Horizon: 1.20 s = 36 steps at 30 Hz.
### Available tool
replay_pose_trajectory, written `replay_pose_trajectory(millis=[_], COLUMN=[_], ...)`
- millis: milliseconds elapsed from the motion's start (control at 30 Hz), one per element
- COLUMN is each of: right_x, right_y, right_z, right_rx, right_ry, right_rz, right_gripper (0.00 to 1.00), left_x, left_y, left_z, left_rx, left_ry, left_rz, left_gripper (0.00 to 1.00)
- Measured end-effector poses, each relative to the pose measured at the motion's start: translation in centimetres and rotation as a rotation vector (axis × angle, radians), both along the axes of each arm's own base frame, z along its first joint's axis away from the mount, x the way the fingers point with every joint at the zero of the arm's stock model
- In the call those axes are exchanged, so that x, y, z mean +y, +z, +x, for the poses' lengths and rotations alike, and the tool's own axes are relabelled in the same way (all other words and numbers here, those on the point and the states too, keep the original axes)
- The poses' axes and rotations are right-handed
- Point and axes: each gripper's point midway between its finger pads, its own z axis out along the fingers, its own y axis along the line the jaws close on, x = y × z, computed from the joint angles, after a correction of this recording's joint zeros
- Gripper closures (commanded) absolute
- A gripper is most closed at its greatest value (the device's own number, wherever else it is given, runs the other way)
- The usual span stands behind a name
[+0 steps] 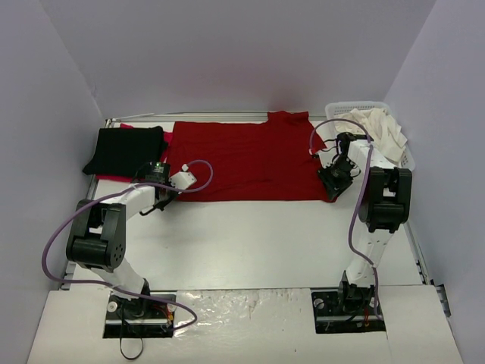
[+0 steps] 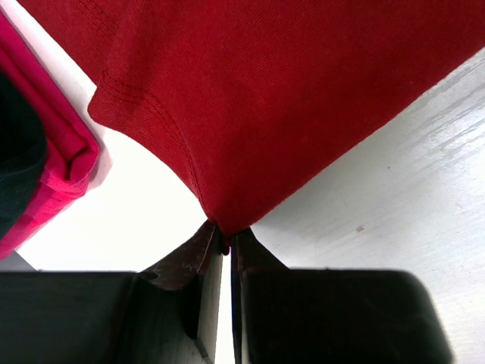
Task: Fold and stack the t-shirts
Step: Fold the flattened tshirt in 1/3 of the way
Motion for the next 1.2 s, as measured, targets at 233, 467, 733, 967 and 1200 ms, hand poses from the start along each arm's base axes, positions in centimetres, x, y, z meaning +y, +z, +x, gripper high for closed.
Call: replay_pose_trajectory(millis=[233,467,733,967,1200], right_x=[0.3,0.3,-0.1,-0.8,-1.6], right_y=[-0.1,-1.7,-1.5,-0.8,-0.8], right_z=[-0.2,-0.8,-0.2,0.8,0.7], right_rx=[0.018,0.072,0.07,0.041,0.045], right_ry=[0.007,0.023,0.031,0.028,0.023], right_rz=[0.021,0.023,0.005,-0.035,-0.08], right_gripper=[0.64,0.76,1.0,1.0,1.0], left_x=[-0.1,-0.1,-0.1,0.1,0.7], left_y=[0.0,0.0,0.0,0.0,1.6], left_z=[0.0,0.0,0.0,-0.1,-0.5], left_rx=[0.0,0.0,0.0,0.003,-0.031], left_ry=[-0.002,-0.002,0.0,-0.007,-0.04], left_rz=[0.0,0.0,-0.001,0.013,0.057], left_gripper=[0.98,0.98,0.98,0.98,0.98])
